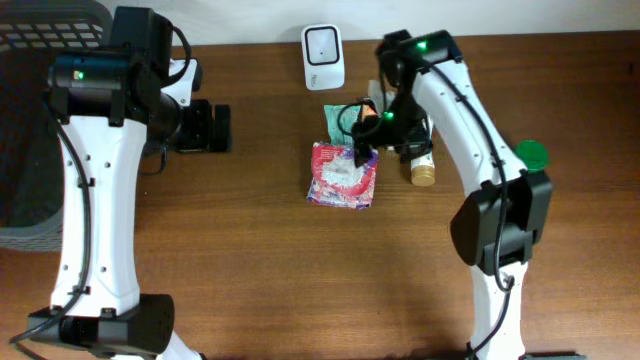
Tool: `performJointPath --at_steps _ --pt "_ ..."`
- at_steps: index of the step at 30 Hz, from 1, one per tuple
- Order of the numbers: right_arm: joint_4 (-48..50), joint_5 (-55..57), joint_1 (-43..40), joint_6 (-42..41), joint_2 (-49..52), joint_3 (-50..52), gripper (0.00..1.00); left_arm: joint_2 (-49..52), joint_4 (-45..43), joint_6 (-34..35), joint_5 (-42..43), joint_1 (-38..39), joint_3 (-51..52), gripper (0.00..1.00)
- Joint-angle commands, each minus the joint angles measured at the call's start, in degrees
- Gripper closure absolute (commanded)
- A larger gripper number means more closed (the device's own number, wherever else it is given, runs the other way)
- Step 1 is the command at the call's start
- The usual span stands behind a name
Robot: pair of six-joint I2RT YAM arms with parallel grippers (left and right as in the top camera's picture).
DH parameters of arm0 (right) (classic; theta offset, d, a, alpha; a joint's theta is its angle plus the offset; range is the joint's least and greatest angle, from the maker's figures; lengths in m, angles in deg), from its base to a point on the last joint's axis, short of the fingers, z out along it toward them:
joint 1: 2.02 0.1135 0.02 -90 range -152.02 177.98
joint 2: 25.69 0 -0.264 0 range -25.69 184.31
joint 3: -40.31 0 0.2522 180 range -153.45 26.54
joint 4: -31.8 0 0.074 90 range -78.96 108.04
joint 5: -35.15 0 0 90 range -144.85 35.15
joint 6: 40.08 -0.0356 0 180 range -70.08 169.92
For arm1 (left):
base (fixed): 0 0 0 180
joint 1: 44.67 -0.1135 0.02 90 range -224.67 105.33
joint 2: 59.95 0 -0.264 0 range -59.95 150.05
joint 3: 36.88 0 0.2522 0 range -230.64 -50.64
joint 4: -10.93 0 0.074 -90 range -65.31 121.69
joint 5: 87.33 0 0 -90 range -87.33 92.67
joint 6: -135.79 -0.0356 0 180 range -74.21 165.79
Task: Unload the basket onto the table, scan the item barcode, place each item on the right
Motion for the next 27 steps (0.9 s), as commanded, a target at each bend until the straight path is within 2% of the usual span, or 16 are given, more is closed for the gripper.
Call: performJointPath --at_steps 1,5,12,16,18,19,21,22,24,25,27 --pt "1.84 -6.21 -2.67 6.45 -0.33 6.23 0.10 -0.17 0.07 -0.92 0.04 0.02 -0.04 0.01" --pt "7.63 -18.95 -6.05 11.50 -0.33 14.75 0.14 -0.17 0.07 -0.92 0.04 0.02 -0.04 0.01" --pt "19.47 -20.90 -6.75 8.26 -0.33 23.96 0.15 -0.17 0.07 -0.92 0.02 0.02 -0.04 0.01" --pt "29.70 -23.28 -6.75 2.64 -0.33 28.70 0.27 -0.17 0.07 -0.92 0.04 0.02 -0.04 0.01" --pt "33.18 -25.51 -6.73 2.51 -0.33 30.42 0.32 -0.17 0.07 -0.92 0.04 0.02 -0.04 0.01" --pt "36.81 -28.04 -6.62 2.51 -0.33 32.39 0.42 -0.17 0.07 -0.92 0.02 0.02 -0.04 0.01" --pt "40.24 -28.22 -6.19 0.94 -0.33 34.47 0.49 -0.17 0.07 -0.92 0.04 0.02 -0.04 0.01" --pt "42.42 -28.22 -5.51 -0.24 -0.33 35.95 0.59 -0.17 0.07 -0.92 0.04 0.02 -0.04 0.01" --pt "43.19 -28.09 -4.46 -3.02 -0.35 36.20 0.87 -0.17 0.04 -0.92 0.04 0.02 -0.04 0.01" --pt "42.75 -27.87 -4.33 -5.14 -0.63 35.39 0.96 -0.17 0.07 -0.92 0.04 0.02 -0.04 0.01" --pt "39.47 -27.71 -4.33 -5.84 -1.49 32.09 0.96 -0.17 0.07 -0.92 0.04 0.02 -0.04 0.01"
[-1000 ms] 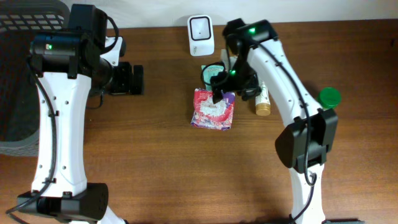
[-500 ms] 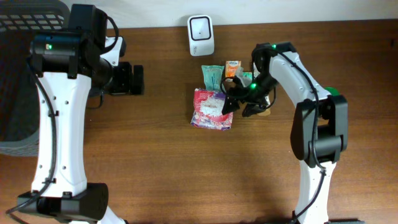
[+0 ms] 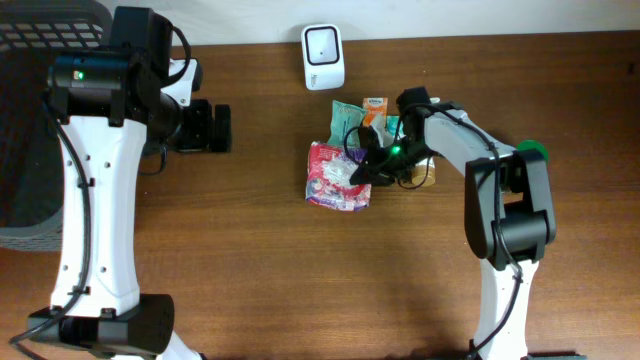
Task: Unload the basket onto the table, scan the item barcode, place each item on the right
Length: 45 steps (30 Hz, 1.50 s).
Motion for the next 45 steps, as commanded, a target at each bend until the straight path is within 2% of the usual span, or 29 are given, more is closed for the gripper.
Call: performJointPath --at_steps 1,5,8,9,10,12,14,20,23,28,33,37,39,44,45 --pt "-4.98 0.92 0.94 -2.67 -2.01 -5.33 0.96 -0.15 0.04 -0.92 0.04 0.02 -0.04 0.01" --pt "-14.80 1.14 1.16 -4.50 -2.89 -19.26 0.96 -0.15 0.02 -0.92 0.02 0.02 -0.04 0.01" --pt "-13.60 1.14 0.76 -14.01 -2.86 -25.94 0.96 -0.15 0.02 -0.92 0.04 0.02 -0.04 0.01" --pt "-9.81 1.11 0.59 -18.58 -2.86 -27.06 0.96 -0.15 0.02 -0.92 0.02 0.02 -0.04 0.01" --pt "-0.79 1.18 0.28 -24.04 -2.84 -27.56 0.96 -0.15 0.04 -0.92 0.04 0.02 -0.04 0.01" --pt "12.96 1.57 0.39 -26.23 -2.32 -27.56 0.96 -0.15 0.04 -0.92 0.04 0.02 -0.04 0.01" --pt "20.94 4.26 0.79 -28.41 -1.60 -27.56 0.96 -0.15 0.04 -0.92 0.02 0.02 -0.04 0.01" --pt "41.29 9.16 1.57 -44.09 6.27 -27.56 0.96 -0.15 0.04 -0.92 0.02 0.02 -0.04 0.01" --pt "47.71 10.58 2.51 -48.74 10.32 -27.56 0.96 -0.15 0.02 -0.92 0.04 0.02 -0.04 0.01" --pt "48.17 15.87 3.93 -46.49 11.30 -28.00 0.96 -0.15 0.04 -0.92 0.02 0.00 -0.04 0.01" --pt "40.59 14.01 0.04 -43.80 9.94 -35.34 0.96 -0.15 0.02 -0.92 0.04 0.00 -0.04 0.01" --pt "20.81 17.62 -9.53 -43.21 6.56 -46.77 0.96 -0.15 0.04 -0.92 0.04 0.02 -0.04 0.01" --pt "9.14 17.99 -17.09 -47.45 6.45 -50.77 0.96 -0.15 0.04 -0.92 0.02 0.02 -0.04 0.01" --pt "-12.26 21.38 -33.99 -48.46 6.60 -51.06 0.96 -0.15 0.04 -0.92 0.04 0.02 -0.04 0.01" --pt "-15.82 23.30 -38.86 -45.83 6.60 -51.06 0.96 -0.15 0.04 -0.92 0.04 0.02 -0.04 0.01"
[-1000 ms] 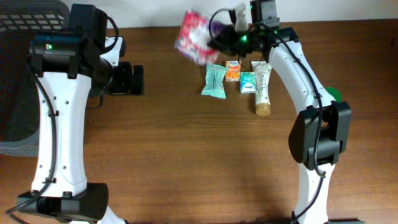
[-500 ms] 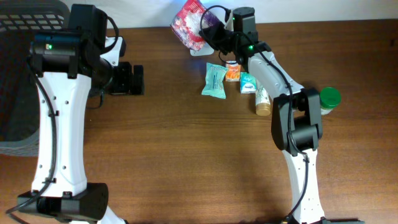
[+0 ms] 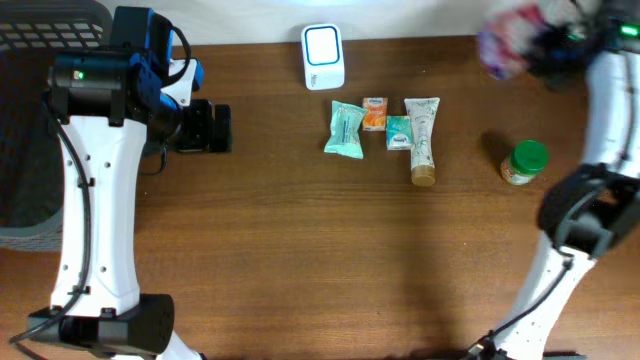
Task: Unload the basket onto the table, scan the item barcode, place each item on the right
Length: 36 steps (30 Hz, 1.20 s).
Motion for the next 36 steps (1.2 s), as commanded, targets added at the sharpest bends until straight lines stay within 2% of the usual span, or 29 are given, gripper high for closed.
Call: performJointPath --at_steps 1,5,9,16,18,19,20,21,22,25,29,31,33,34,35,36 --pt "-4.22 3.54 -7.67 4.68 -1.92 -0.85 0.96 -0.17 0.07 -0.92 0.02 0.02 -0.04 0.01" --pt "-9.01 9.07 -16.79 7.54 -1.68 1.03 0.96 -0.17 0.07 -0.92 0.00 0.00 -0.04 0.01" --pt "-6.38 13.90 -21.66 13.53 -1.64 4.26 0.96 -0.17 0.07 -0.92 0.00 0.02 -0.04 0.01" --pt "-3.28 20.06 -26.21 10.75 -1.62 5.20 0.94 -0.17 0.04 -0.92 0.02 0.02 -0.04 0.01" --pt "-0.42 19.89 -26.32 15.41 -1.60 5.20 0.78 -0.17 0.07 -0.92 0.02 0.02 -0.04 0.01" --pt "0.44 19.78 -26.25 19.47 -1.60 5.20 0.65 -0.17 0.07 -0.92 0.00 0.02 -0.04 0.01" --pt "0.55 19.80 -25.86 22.77 -1.60 5.20 0.44 -0.17 0.07 -0.92 0.02 0.02 -0.04 0.01" --pt "0.37 19.65 -25.33 25.62 -1.60 5.20 0.34 -0.17 0.07 -0.92 0.00 0.00 -0.04 0.01" --pt "-0.13 19.26 -25.00 26.91 -1.60 5.18 0.30 -0.17 0.07 -0.92 0.02 0.00 -0.04 0.01" --pt "-2.91 14.43 -24.04 28.26 -1.77 4.79 0.27 -0.17 0.07 -0.92 0.02 0.02 -0.04 0.01" --pt "-7.91 1.77 -23.91 28.26 -2.89 -0.94 0.28 -0.17 0.07 -0.92 0.02 0.02 -0.04 0.01" --pt "-10.95 0.09 -23.17 28.30 -4.11 -2.25 0.30 -0.17 0.07 -0.92 0.02 0.02 -0.04 0.01" --pt "-14.43 7.04 -22.10 28.70 -4.42 -2.14 0.46 -0.17 0.07 -0.92 0.02 0.02 -0.04 0.01" --pt "-15.89 12.37 -21.70 28.68 -4.37 -1.70 0.62 -0.17 0.07 -0.92 0.02 0.02 -0.04 0.01" --pt "-17.22 18.16 -21.22 28.68 -4.35 -1.16 0.72 -0.17 0.07 -0.90 0.02 0.02 -0.04 0.01" --pt "-17.73 21.24 -20.98 28.70 -4.31 -0.52 0.78 -0.17 0.04 -0.92 0.02 0.02 -0.04 0.01"
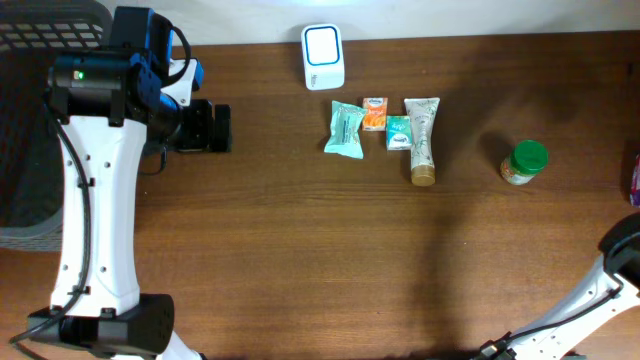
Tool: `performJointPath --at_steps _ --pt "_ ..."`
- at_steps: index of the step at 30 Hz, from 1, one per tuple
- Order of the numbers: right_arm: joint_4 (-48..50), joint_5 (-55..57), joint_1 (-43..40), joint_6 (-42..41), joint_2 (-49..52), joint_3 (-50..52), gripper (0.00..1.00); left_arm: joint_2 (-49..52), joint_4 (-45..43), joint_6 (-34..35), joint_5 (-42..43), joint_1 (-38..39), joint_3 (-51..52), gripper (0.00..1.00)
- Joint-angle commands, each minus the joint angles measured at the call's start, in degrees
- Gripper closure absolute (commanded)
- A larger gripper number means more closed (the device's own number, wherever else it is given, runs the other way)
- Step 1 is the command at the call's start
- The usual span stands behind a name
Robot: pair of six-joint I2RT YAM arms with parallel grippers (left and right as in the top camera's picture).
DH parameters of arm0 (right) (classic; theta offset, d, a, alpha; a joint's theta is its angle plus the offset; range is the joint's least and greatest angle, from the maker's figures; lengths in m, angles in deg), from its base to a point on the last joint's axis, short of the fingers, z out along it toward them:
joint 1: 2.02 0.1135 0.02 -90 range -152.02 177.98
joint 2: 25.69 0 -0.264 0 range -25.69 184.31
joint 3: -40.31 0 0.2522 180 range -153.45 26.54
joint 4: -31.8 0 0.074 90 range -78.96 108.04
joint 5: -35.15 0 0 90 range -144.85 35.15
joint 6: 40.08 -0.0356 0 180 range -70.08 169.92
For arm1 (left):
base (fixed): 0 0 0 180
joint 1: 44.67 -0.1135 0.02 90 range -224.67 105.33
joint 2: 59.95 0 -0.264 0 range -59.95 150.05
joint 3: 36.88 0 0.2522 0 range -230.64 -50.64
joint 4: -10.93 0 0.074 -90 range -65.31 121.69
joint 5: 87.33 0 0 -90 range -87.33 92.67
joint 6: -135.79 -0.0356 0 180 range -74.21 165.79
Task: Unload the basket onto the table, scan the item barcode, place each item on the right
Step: 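Return the right gripper toward the green-capped jar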
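Note:
The white barcode scanner (323, 56) stands at the table's far edge, its face lit pale blue. A pink and purple sliver (636, 180) shows at the right edge of the overhead view and looks like the pink snack packet. My right gripper is out of frame; only the lower part of the right arm (618, 250) shows. At the far left, my left gripper (216, 128) rests above the table with nothing in it. Whether its jaws stand apart is not clear from above.
Below the scanner lie a teal packet (345, 129), a small orange packet (374, 112), a small green packet (398, 132) and a cream tube (421, 138). A green-lidded jar (524, 162) stands to the right. A dark basket (30, 120) sits off the left edge.
The right gripper and the blurred pink packet were at the top right corner. Now the gripper is out of frame and only a pink sliver shows lower on the right edge. The left arm is unchanged.
My right gripper stood over the pink packet in the middle of the table, then reached it lower from the right. Later the packet was gone from the table and was up at the top right with the gripper. Now both are almost wholly out of frame.

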Motion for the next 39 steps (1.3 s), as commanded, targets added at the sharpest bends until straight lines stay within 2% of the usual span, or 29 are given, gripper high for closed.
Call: performJointPath --at_steps 1,2,3,9,15,19,20,22,26,30,37,39 --pt "-1.75 16.17 1.53 0.50 -1.55 2.25 0.87 -0.15 0.07 -0.92 0.04 0.02 -0.04 0.01" --pt "-1.05 18.01 1.64 0.48 -1.33 5.29 0.94 -0.15 0.09 -0.92 0.04 0.02 -0.04 0.01" --pt "0.17 17.99 1.64 0.48 -0.98 7.85 0.96 -0.15 0.07 -0.92 0.04 0.02 -0.04 0.01" --pt "13.09 21.55 1.42 0.48 -0.70 24.65 0.96 -0.15 0.09 -0.92 0.02 0.02 -0.04 0.01" --pt "15.78 35.47 1.42 3.39 -0.66 26.16 0.96 -0.15 0.07 -0.92 0.02 0.02 -0.04 0.01" --pt "16.06 39.28 1.42 5.01 -0.66 26.16 0.96 -0.15 0.09 -0.92 0.04 0.02 -0.04 0.01" --pt "16.59 39.41 1.42 7.74 -0.66 26.16 0.95 -0.15 0.09 -0.92 0.04 0.02 -0.04 0.01" --pt "17.38 39.41 1.42 10.38 -0.66 26.16 0.95 -0.15 0.09 -0.92 0.04 0.02 -0.04 0.01" --pt "18.05 38.64 1.55 10.36 -0.66 26.16 0.95 -0.15 0.07 -0.92 0.04 0.02 -0.04 0.01" --pt "20.26 20.72 1.53 13.73 -0.68 26.14 0.95 -0.15 0.09 -0.92 0.04 0.02 -0.04 0.01" --pt "21.05 23.47 1.60 13.75 -0.66 26.16 0.95 -0.15 0.07 -0.92 0.04 0.02 -0.04 0.01" --pt "20.90 20.00 1.86 14.01 -0.66 26.45 0.96 -0.15 0.09 -0.92 0.02 0.02 -0.04 0.01"
